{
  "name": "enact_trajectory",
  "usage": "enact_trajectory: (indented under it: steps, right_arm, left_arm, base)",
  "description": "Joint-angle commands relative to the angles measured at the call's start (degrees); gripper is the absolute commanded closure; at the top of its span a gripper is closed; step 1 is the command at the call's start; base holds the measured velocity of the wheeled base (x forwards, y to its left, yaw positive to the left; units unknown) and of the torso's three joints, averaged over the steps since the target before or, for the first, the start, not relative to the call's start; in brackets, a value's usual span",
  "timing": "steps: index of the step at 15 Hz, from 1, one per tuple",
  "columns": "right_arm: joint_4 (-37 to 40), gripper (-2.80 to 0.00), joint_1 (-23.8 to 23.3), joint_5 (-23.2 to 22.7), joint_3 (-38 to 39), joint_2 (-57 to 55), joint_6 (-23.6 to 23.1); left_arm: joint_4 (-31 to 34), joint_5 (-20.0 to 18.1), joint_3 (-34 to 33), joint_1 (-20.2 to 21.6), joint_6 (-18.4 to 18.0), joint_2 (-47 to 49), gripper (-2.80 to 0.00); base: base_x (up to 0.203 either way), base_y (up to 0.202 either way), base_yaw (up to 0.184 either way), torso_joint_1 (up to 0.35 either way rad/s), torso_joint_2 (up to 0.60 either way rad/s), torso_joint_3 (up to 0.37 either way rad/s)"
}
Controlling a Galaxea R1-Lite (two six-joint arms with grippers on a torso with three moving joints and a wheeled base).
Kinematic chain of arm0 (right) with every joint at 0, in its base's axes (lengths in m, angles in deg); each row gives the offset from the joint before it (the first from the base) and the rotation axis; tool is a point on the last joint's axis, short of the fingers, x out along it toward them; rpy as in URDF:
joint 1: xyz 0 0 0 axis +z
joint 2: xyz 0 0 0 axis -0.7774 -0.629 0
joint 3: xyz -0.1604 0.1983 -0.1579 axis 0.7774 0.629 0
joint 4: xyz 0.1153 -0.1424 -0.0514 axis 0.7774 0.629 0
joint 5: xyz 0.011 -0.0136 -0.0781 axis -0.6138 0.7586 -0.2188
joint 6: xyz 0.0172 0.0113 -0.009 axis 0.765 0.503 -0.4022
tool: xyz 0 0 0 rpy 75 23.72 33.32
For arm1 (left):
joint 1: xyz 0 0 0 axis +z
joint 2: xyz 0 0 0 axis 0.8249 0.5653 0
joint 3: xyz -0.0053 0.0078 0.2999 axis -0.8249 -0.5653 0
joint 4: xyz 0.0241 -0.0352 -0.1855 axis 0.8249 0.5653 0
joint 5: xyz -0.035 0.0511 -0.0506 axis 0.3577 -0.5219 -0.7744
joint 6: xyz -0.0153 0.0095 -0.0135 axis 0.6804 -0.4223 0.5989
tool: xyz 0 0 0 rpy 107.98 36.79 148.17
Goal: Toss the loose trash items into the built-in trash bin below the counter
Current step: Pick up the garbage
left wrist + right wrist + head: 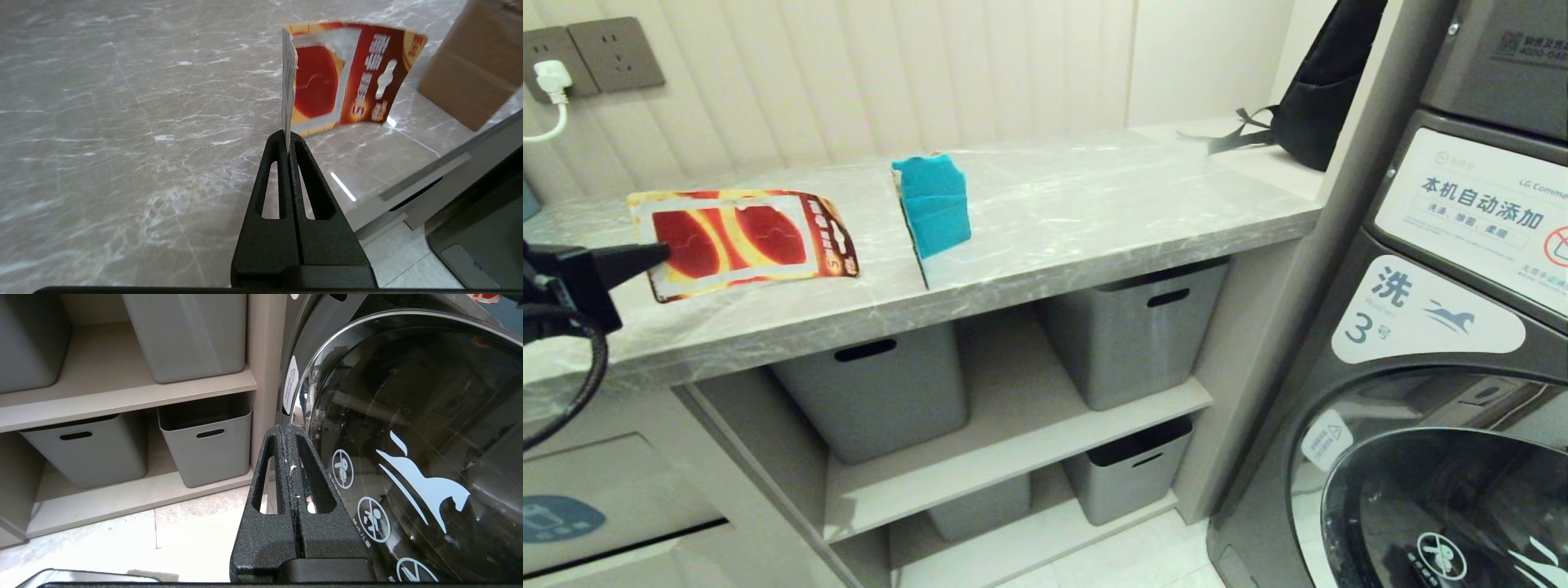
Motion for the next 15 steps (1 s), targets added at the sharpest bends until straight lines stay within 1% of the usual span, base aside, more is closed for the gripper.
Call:
enact_trajectory:
  steps: [1,3,7,10,11,13,15]
  right_arm:
    - [0.02,0.00,0.02,-0.03,0.00,0.09,-0.04]
    - [0.02,0.00,0.02,-0.03,0.00,0.09,-0.04]
    - [0.02,0.00,0.02,-0.03,0.00,0.09,-0.04]
    - [0.02,0.00,0.02,-0.03,0.00,0.09,-0.04]
    - [0.02,0.00,0.02,-0.03,0.00,0.09,-0.04]
    - [0.02,0.00,0.02,-0.03,0.00,0.09,-0.04]
    - [0.02,0.00,0.02,-0.03,0.00,0.09,-0.04]
  left_arm:
    - [-0.12,-0.08,-2.23,0.84,-0.08,-5.00,0.00]
    - [-0.16,-0.08,-4.15,2.09,-0.02,-6.57,0.00]
    - [-0.24,-0.08,-4.05,2.88,-0.01,-6.24,0.00]
    - [-0.25,-0.08,-4.28,3.61,0.00,-2.74,0.00]
    - [-0.24,-0.14,-4.22,4.25,0.38,-1.93,0.00]
    - [-0.29,-0.16,-3.56,4.26,1.76,0.07,0.00]
    - [-1.35,-0.15,-2.15,4.26,1.90,3.64,0.00]
  base:
    - [0.000,0.000,0.000,0.000,0.00,0.000]
    - [0.000,0.000,0.000,0.000,0.00,0.000]
    - [0.000,0.000,0.000,0.000,0.00,0.000]
    - [0.000,0.000,0.000,0.000,0.00,0.000]
    - [0.000,0.000,0.000,0.000,0.00,0.000]
    - [0.000,0.000,0.000,0.000,0.00,0.000]
    - [0.000,0.000,0.000,0.000,0.00,0.000]
